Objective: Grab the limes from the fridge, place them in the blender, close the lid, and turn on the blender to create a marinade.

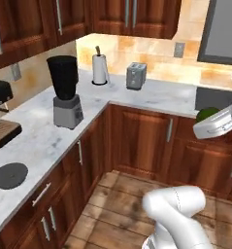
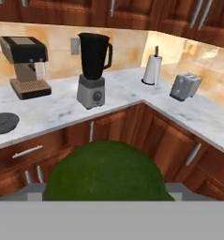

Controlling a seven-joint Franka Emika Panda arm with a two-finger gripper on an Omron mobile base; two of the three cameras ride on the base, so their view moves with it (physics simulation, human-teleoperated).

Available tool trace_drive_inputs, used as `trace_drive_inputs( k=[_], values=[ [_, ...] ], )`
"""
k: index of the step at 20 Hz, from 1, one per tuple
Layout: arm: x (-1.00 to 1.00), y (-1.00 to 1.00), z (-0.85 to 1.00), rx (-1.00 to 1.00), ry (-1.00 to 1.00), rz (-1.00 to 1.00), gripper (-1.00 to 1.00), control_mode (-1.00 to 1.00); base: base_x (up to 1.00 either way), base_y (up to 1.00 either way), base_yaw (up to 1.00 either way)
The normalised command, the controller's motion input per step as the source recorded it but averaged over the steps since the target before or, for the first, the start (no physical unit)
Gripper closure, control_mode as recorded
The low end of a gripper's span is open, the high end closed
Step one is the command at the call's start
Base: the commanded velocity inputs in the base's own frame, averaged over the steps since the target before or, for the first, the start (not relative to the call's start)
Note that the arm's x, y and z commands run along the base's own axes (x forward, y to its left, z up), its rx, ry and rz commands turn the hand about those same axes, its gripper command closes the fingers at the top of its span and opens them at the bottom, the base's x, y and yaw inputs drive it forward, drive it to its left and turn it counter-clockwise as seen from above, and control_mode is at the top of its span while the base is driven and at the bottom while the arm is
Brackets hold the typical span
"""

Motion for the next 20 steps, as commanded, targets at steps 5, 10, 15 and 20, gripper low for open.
trace_drive_inputs(
  k=[5, 10, 15, 20],
  values=[
    [0.0, 0.0, 0.0, 0.0, 0.0, 0.0, 1.0, 1.0, 0.91, -0.24, 0.8],
    [0.0, 0.0, 0.0, 0.0, 0.0, 0.0, 1.0, 1.0, 0.94, -0.34, 0.77],
    [0.0, 0.0, 0.0, 0.0, 0.0, 0.0, 1.0, 1.0, 0.92, -0.53, 0.7],
    [0.0, 0.0, 0.0, 0.0, 0.0, 0.0, 1.0, 1.0, 0.35, -0.2, 0.64]
  ],
)
